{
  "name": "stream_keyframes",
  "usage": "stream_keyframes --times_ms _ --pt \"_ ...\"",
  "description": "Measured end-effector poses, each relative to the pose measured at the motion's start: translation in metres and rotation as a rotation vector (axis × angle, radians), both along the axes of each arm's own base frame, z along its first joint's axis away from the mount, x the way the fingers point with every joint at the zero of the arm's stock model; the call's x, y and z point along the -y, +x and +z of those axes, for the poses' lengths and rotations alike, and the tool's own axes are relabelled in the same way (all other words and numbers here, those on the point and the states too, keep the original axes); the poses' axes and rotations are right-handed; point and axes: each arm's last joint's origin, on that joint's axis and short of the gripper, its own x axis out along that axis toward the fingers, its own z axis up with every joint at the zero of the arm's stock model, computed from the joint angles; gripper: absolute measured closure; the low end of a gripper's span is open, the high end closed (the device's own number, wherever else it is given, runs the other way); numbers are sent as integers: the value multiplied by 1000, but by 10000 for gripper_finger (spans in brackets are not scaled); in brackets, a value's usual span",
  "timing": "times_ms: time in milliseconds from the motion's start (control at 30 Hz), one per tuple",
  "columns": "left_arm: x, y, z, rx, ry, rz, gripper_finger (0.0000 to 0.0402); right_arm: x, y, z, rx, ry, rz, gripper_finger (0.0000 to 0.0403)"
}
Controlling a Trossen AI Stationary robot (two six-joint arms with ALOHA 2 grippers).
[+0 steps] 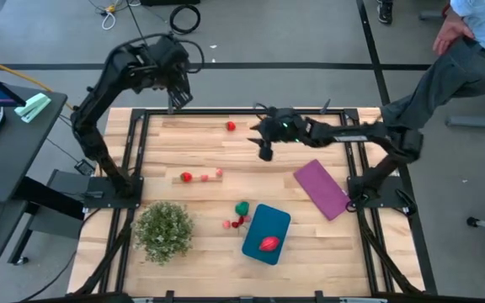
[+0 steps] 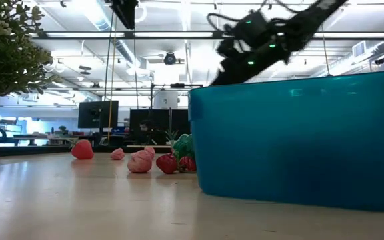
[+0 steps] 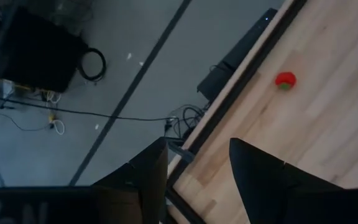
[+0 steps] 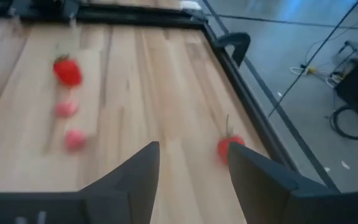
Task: Pick and placing Produce into tupperware
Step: Put the top red strawberry into the blue bin
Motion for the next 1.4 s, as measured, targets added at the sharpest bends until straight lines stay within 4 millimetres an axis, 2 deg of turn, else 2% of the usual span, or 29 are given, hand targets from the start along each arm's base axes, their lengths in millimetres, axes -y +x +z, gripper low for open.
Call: stream_keyframes --times_ms 100,200,367,667,900,1100,1400 --pt "-9 1 0 -14 26 -20 223 20 25 8 -42 28 -16 211" --pt "-16 -1 1 -22 52 -29 225 34 47 8 -157 90 -29 213" --pt "-26 -10 2 -28 54 13 221 43 80 -2 -290 122 -4 201" --pt "-38 -22 2 -43 56 59 224 63 118 -18 -346 108 8 155" --pt "-44 -28 2 -48 57 86 223 85 132 -33 -335 151 -69 141" --pt "-45 -28 2 -40 55 96 229 104 127 -46 -335 221 -137 146" --pt "-45 -28 2 -39 57 96 224 105 130 -46 -276 258 -162 144"
